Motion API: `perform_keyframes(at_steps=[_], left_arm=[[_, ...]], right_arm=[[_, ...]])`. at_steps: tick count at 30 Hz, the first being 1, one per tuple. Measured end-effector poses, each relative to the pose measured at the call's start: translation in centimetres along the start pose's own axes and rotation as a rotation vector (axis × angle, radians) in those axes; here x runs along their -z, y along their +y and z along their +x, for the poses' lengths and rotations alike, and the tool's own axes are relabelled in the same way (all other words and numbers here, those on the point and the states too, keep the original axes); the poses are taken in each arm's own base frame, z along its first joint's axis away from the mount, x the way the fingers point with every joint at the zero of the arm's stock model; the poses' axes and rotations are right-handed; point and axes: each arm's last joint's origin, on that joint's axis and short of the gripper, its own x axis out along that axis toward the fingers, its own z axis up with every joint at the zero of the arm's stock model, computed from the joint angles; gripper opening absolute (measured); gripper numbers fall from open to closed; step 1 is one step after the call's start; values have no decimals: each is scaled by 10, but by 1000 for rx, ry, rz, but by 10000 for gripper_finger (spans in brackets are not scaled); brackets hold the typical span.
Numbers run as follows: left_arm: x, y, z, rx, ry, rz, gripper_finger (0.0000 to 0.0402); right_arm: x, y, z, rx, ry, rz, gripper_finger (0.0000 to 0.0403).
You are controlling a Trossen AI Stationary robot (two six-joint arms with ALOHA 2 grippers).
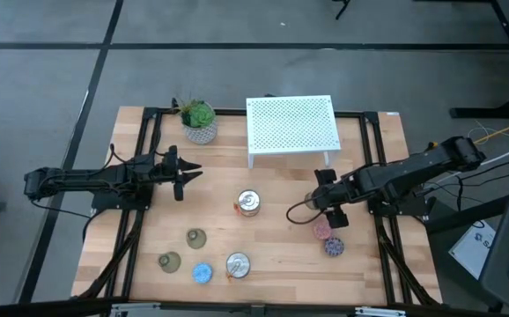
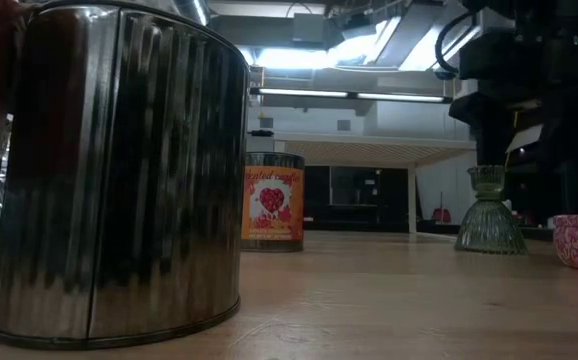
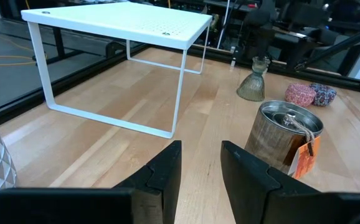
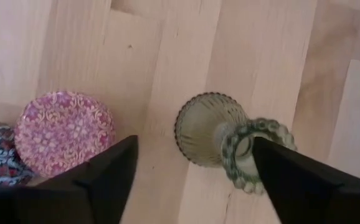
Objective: Pick & Place candle stick holders
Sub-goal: Put the top right green glass candle holder on the shelf
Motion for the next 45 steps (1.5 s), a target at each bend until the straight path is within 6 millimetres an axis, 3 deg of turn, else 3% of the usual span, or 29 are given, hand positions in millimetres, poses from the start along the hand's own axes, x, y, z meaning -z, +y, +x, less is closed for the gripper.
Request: perform_keyframes(at_steps=[9, 15, 31, 38, 45], left_arm=[[0, 0, 0, 0, 1, 0, 107], [0, 0, 0, 0, 1, 0, 107], [0, 0, 0, 0, 0, 0, 107], [0, 0, 0, 0, 0, 0, 107], [0, 0, 0, 0, 0, 0, 107]], right_arm=[[0, 0, 2, 3, 7, -22, 136], [0, 0, 2, 3, 8, -21, 72], [-3, 1, -3, -32, 11, 26, 50], [-19, -8, -40, -34, 34, 59, 25], [-33, -23, -97, -20, 52, 94, 23]])
